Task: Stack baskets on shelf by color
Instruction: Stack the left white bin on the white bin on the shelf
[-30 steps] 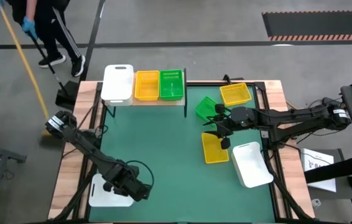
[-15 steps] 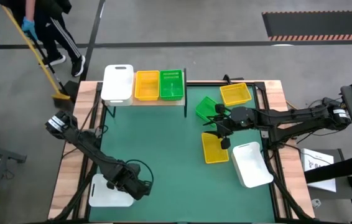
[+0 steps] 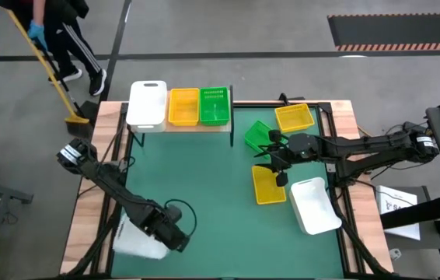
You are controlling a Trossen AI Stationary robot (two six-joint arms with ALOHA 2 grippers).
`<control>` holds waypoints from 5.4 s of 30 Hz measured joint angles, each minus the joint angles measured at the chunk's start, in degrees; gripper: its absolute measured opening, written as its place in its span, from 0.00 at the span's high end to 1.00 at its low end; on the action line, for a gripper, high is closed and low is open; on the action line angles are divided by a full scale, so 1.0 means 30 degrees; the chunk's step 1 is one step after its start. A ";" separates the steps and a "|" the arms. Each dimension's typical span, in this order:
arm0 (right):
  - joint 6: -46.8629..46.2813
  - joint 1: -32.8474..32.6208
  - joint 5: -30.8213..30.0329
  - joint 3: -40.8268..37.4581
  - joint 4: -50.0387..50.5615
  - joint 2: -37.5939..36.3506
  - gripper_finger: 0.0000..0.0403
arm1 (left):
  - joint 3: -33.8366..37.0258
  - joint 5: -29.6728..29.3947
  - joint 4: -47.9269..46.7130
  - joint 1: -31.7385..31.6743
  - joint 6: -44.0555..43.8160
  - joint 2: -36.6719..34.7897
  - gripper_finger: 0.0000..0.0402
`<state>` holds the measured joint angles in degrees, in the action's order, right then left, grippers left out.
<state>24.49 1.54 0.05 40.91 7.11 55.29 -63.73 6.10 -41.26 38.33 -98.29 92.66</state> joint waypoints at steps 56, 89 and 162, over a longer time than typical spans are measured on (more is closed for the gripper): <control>0.0426 0.0000 0.0001 0.0000 -0.0043 0.0000 0.87 | -0.8768 -1.0319 -0.8022 -0.0688 3.2660 -0.0291 1.00; 0.0422 0.0000 0.0059 0.0000 -0.0057 0.0000 0.87 | -1.0798 -1.3882 -1.6045 -1.1181 3.6622 -0.9395 1.00; 0.0356 -0.0007 0.0037 0.0000 -0.0036 -0.0003 0.87 | -0.7511 -1.0567 -1.5255 -1.8506 4.1895 -0.8539 1.00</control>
<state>25.56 1.52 0.16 40.91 7.01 55.28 -86.26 -25.61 -87.02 -17.19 27.40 67.05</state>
